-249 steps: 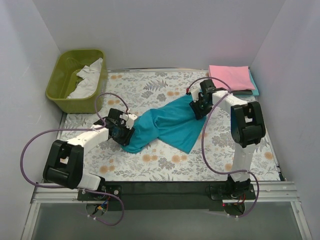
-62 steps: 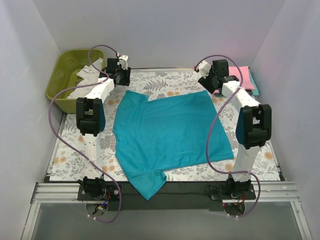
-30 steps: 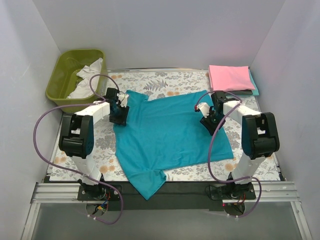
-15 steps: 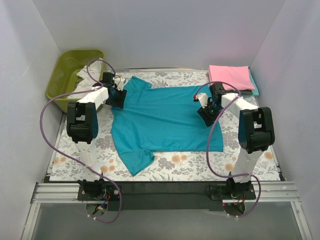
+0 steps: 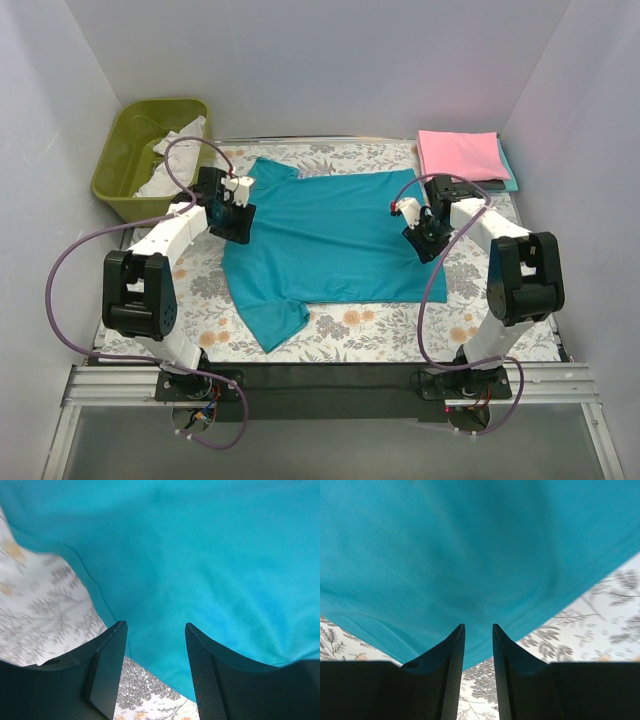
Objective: Fold and stack the t-shirts
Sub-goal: Flatten the tshirt out
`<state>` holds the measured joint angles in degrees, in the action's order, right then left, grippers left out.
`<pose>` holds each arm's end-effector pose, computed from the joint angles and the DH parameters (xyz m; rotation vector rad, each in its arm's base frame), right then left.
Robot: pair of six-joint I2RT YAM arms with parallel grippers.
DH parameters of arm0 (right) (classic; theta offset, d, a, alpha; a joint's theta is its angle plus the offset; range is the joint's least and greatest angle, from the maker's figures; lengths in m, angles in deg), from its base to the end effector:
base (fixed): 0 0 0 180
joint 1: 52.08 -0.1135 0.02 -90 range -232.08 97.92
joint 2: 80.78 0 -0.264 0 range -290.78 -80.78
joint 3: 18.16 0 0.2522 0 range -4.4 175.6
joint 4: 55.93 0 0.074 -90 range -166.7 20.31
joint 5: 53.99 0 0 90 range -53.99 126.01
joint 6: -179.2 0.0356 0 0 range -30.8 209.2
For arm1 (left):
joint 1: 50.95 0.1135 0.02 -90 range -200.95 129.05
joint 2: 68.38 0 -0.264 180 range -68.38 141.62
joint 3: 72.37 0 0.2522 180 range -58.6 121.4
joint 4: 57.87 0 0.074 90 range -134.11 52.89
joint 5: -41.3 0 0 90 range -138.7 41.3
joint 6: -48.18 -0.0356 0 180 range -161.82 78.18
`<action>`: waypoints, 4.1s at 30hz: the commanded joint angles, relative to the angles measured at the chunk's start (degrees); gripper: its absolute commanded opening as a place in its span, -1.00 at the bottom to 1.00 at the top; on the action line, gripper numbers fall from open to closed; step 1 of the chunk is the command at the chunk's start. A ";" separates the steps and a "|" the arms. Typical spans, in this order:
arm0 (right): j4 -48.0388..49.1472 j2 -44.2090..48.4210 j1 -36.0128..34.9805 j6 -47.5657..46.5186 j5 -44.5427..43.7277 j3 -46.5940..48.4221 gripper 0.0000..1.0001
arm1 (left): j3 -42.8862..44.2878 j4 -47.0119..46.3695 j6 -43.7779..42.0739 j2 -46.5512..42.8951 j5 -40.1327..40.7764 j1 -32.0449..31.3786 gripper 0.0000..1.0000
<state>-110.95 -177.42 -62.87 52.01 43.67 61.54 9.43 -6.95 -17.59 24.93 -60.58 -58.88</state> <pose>0.3190 0.0656 0.1983 -1.1672 2.5496 0.0811 0.3286 -0.0532 0.2303 -0.3146 2.6829 -0.4535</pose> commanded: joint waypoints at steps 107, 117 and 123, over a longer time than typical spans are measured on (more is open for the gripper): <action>7.68 -40.56 7.27 16.89 6.04 51.05 -0.97 | 44.82 -12.82 8.12 41.68 -2.70 3.71 -0.04; 7.68 -38.98 7.10 16.97 7.10 51.31 -0.97 | 44.64 -15.46 5.48 45.54 -0.69 1.78 -0.18; 7.68 -38.71 7.18 17.15 7.11 51.49 -0.97 | 45.79 -16.25 6.18 46.78 1.15 1.42 -0.55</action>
<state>-103.82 -219.08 -55.83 69.34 49.70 113.07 53.90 -23.27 -11.34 70.92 -61.11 -57.00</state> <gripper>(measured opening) 0.020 0.276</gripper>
